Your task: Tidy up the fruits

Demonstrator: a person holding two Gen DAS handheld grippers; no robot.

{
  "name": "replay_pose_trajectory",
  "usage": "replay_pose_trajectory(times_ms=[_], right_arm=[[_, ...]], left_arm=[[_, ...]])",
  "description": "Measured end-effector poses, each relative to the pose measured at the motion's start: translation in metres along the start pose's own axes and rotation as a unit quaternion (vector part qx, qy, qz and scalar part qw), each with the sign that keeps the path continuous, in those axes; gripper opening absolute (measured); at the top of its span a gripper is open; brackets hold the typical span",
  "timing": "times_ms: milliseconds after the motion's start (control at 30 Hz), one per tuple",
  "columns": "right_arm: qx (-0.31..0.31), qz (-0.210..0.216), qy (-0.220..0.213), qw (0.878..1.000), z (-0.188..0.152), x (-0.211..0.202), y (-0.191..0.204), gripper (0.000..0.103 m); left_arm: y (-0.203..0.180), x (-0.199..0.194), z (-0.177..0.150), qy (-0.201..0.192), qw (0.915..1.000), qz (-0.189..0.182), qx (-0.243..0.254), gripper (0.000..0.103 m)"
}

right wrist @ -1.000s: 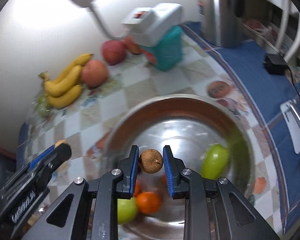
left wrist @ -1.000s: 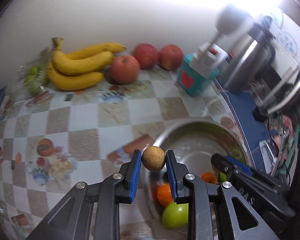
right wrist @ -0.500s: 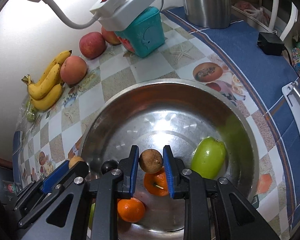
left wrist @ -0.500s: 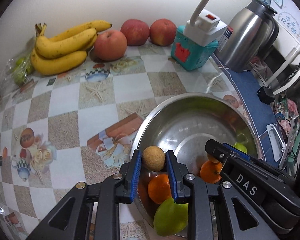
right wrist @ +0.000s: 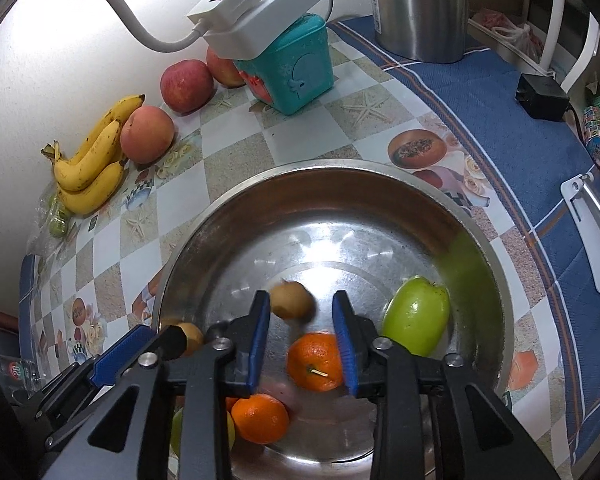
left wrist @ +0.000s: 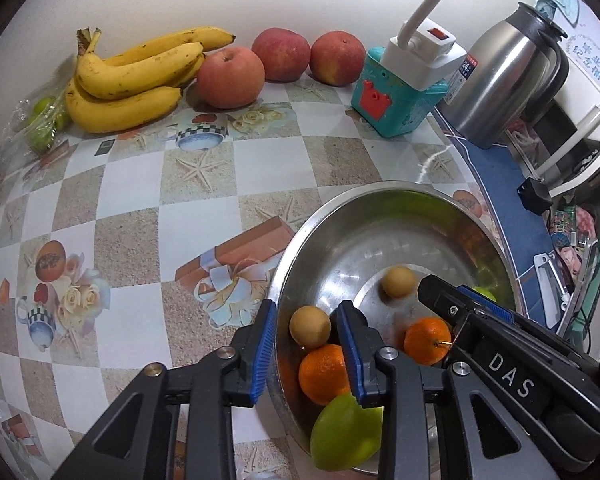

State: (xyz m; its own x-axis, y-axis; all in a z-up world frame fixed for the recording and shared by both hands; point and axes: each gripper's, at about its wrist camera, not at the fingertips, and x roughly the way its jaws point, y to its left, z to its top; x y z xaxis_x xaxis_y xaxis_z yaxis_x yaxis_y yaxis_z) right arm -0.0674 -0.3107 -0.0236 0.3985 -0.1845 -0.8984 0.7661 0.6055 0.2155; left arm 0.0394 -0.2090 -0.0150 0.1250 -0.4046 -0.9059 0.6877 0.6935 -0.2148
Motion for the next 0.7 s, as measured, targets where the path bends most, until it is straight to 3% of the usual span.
replay_pose_trajectory(times_ms=[233,300,367,500,700], right_arm=[[-0.008,-0.004,-0.005,1.0,0.002,-0.008,0.003,0.035],[-0.012,-0.009,-0.005,1.0,0.002,-0.01,0.004,0.042],[-0.016,-0.017,-0.006,1.0,0.001,-0.011,0.007,0.055],[-0.025,-0.026,-0.004,0.999,0.0,-0.009,0.009,0.072],[-0.04,-0.036,-0.01,0.999,-0.004,-0.012,0.014,0.074]], left_arm=[[0.009,-0.009,0.0,-0.006,0.9997,0.009,-0.021,0.035],[0.017,-0.012,-0.001,-0.009,0.9989,0.023,-0.04,0.044],[0.026,-0.015,-0.001,-0.013,0.9975,0.037,-0.059,0.067],[0.044,-0.02,-0.003,-0.022,0.9933,0.061,-0.095,0.076],[0.064,-0.031,-0.009,-0.041,0.9866,0.098,-0.124,0.098]])
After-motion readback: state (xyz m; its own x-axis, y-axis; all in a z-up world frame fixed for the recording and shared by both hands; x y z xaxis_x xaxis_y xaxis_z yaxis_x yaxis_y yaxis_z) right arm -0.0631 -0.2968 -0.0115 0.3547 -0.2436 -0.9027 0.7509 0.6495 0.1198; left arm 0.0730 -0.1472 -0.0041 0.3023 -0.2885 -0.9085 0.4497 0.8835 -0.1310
